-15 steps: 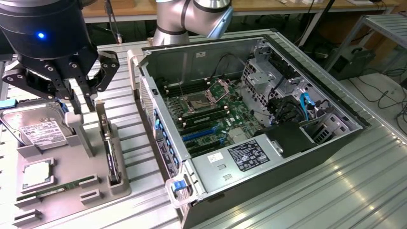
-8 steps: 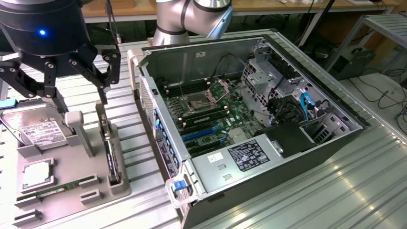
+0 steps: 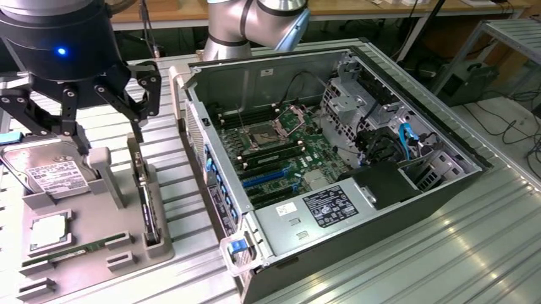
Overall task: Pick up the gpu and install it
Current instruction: 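Pick up the gpu and move the gpu toward the slot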
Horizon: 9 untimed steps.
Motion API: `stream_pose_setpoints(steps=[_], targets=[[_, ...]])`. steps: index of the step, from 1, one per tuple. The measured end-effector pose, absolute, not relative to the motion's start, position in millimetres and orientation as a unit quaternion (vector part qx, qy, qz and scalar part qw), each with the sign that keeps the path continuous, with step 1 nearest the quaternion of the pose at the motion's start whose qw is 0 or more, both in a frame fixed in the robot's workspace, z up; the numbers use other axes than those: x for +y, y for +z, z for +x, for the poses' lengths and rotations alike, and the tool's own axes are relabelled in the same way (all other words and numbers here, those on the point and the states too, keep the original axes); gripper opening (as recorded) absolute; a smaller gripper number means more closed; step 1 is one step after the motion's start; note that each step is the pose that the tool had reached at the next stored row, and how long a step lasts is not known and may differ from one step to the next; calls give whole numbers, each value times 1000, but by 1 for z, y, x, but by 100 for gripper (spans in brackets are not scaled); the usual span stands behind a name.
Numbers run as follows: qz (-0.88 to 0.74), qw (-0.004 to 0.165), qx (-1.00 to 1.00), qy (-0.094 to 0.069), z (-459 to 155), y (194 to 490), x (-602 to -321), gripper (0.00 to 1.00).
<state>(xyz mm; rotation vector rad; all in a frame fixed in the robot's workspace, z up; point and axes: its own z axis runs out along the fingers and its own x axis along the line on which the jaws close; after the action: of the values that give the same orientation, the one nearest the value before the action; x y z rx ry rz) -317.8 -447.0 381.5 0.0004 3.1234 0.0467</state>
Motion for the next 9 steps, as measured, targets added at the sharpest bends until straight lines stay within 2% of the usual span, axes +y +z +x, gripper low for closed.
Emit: stream_pose_setpoints(steps=[9], targets=[[0, 9, 1000, 14, -318, 374, -447, 66]])
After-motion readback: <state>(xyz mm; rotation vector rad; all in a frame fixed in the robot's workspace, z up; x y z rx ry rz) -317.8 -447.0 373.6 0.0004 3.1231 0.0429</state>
